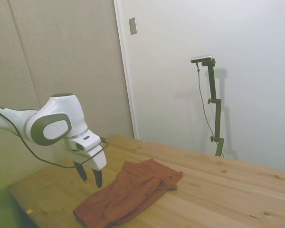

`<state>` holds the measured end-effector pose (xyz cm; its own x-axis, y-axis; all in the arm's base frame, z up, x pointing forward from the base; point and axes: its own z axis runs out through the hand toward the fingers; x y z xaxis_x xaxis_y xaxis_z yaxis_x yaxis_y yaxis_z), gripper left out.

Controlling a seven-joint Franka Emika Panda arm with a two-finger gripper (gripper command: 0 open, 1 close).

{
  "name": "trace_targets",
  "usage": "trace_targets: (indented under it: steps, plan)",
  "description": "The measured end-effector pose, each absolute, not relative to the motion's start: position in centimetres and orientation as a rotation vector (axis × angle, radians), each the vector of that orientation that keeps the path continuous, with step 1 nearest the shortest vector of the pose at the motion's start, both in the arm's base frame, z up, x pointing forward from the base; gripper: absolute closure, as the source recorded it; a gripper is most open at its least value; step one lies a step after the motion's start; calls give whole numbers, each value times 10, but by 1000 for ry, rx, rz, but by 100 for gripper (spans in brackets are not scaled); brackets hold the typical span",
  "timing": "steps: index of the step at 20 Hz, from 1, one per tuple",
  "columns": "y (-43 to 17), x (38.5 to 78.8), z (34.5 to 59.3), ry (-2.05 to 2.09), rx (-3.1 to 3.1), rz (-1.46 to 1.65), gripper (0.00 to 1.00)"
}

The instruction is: Unfold the shorts

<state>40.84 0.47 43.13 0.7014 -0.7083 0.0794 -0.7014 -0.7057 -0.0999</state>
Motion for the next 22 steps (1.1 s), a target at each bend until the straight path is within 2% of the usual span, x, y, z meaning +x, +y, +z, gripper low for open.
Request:
trace_targets:
  steps: [3, 8, 15, 18, 22]
  plan:
    - [-2, 409, 431, 1259, -2807, -167, 0]
    - [-50, 407, 439, 1424, -2715, -152, 0]
    - [-117, 380, 450, 1499, -2616, -57, 0]
    - [-142, 366, 445, 1517, -2583, -22, 0]
    - [-173, 347, 426, 1544, -2525, 32, 0]
